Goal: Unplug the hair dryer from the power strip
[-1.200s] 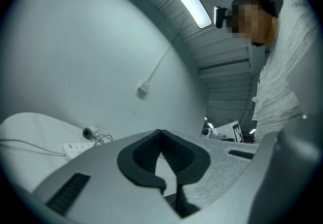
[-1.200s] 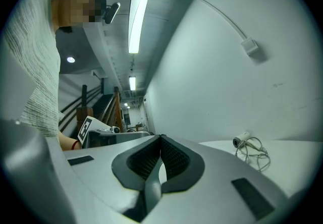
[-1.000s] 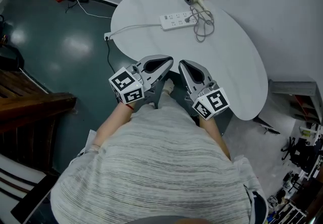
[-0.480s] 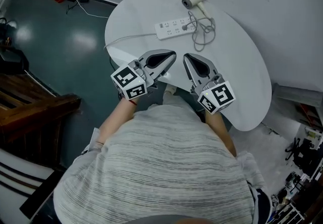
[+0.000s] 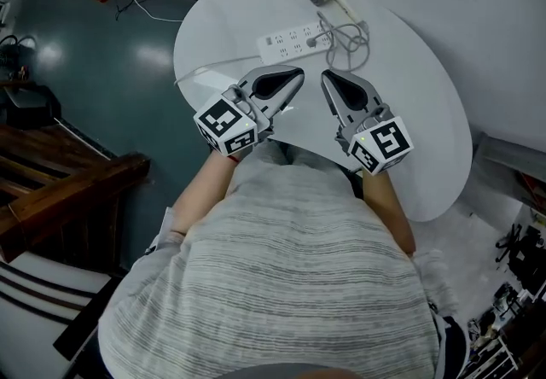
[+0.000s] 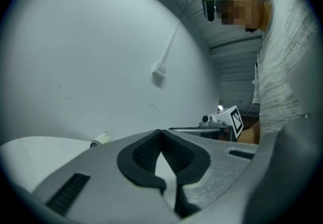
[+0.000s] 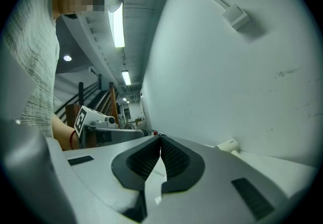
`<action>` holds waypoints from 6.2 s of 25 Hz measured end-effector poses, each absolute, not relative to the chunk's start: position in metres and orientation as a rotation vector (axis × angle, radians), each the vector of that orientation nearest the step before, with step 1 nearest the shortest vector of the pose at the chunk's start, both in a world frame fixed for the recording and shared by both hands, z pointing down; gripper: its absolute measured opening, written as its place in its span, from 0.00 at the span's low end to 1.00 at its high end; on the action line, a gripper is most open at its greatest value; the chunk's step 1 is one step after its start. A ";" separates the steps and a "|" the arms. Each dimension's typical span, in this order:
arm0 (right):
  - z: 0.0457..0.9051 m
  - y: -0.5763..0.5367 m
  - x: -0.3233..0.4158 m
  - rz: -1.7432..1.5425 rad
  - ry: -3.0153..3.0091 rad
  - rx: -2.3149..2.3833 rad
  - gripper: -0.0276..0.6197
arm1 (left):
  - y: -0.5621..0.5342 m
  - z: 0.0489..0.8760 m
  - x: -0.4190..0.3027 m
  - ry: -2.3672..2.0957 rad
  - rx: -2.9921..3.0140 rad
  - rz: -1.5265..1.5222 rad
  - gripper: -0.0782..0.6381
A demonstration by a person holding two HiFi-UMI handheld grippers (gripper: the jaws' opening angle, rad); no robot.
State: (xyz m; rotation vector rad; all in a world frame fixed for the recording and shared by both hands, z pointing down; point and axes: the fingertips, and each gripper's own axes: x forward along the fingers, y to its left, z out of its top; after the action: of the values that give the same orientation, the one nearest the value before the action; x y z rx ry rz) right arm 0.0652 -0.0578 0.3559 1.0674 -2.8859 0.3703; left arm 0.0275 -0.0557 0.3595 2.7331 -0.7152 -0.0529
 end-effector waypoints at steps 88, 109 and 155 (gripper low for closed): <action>0.540 -0.058 0.080 0.761 -2.082 1.029 0.09 | -0.075 0.615 0.074 -0.084 2.737 1.470 0.72; 0.574 -0.075 0.070 0.589 -1.897 0.905 0.14 | -0.076 0.616 0.075 -0.095 2.741 1.455 0.72; 0.570 -0.058 0.072 0.695 -1.818 0.880 0.13 | -0.059 0.622 0.077 0.007 2.697 1.557 0.73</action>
State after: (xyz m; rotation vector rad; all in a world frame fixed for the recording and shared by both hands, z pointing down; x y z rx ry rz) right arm 0.0717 -0.0581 0.5696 0.8802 -1.8178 0.6953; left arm 0.0774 -0.0587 0.6218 2.6972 0.0065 1.5567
